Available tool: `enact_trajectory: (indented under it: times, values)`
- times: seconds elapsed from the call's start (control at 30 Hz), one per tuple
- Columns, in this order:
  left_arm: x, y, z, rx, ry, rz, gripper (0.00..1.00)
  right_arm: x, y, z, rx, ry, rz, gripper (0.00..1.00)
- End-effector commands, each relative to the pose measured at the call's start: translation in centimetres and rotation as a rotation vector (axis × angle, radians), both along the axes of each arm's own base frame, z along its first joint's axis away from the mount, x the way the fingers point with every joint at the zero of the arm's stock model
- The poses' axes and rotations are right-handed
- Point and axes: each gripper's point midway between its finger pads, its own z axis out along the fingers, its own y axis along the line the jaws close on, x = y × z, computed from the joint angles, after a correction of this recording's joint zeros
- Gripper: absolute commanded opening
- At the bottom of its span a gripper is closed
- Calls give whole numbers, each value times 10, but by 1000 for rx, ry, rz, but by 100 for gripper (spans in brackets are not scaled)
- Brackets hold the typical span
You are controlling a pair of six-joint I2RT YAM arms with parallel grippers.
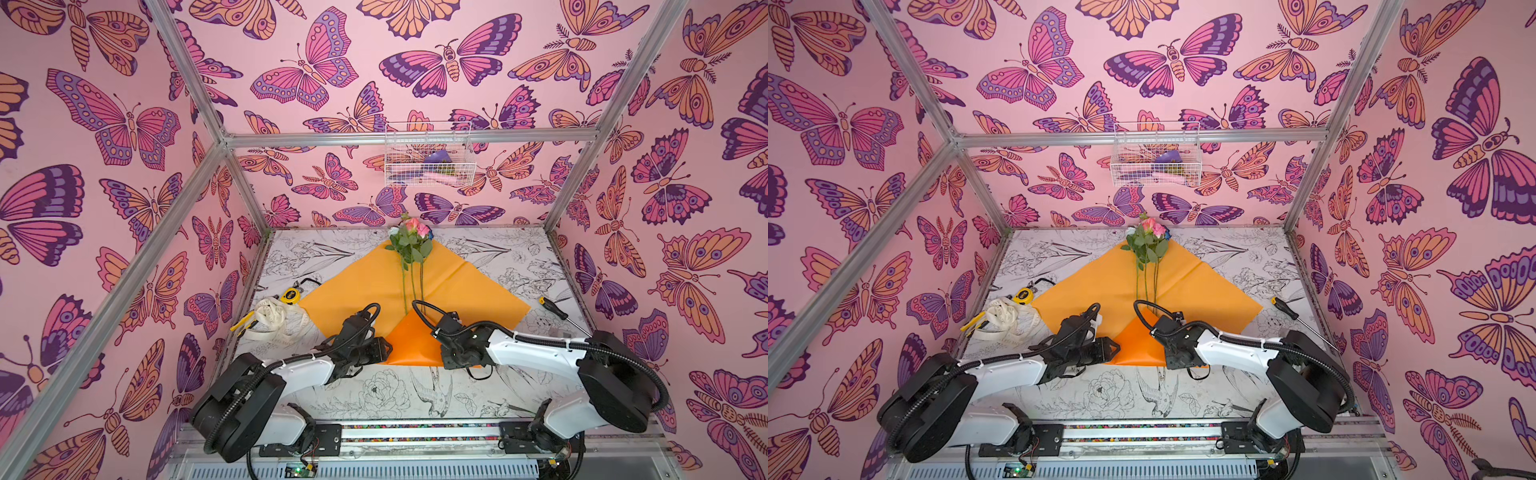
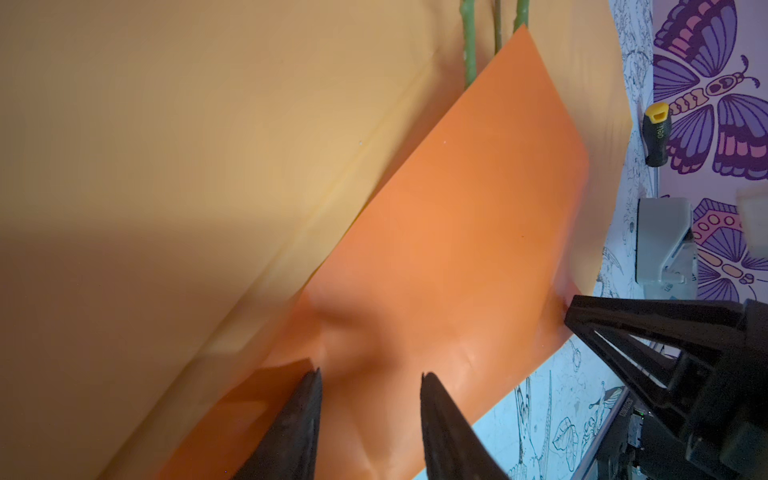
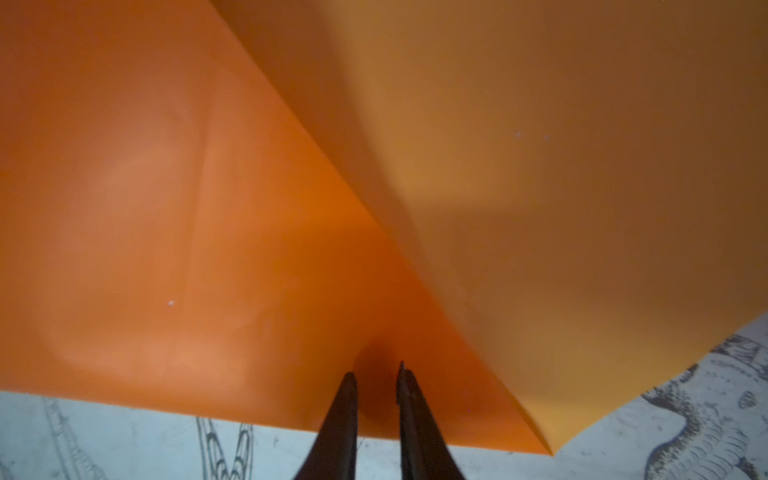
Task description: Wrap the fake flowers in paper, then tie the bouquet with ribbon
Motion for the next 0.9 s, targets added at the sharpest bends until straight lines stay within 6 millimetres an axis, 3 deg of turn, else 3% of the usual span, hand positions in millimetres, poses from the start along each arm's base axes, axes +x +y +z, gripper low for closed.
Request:
enact_trajectory:
  times: [0.0,0.17,0.33,0.5,0.67,0.77,0.87]
  values:
    - [-6,13,-19,71,55,21,43,-6,-22,-5,-74,4,-60,21]
    - [1,6,-5,55,10,-11,44,-6,-17,-6,-51,11,-57,20]
    - [2,8,-9,74,15,2,39,-1,-14,5,-45,-11,-59,21]
    - [2,5,-13,69,37,-9,38,8,-3,32,0,-59,-35,31]
    - [1,6,-13,67,39,-7,38,26,20,62,76,-132,3,51]
    - [0,6,-13,66,40,-4,38,37,36,70,105,-151,24,57]
    - [-1,7,-13,67,43,-1,38,46,51,70,108,-151,52,57]
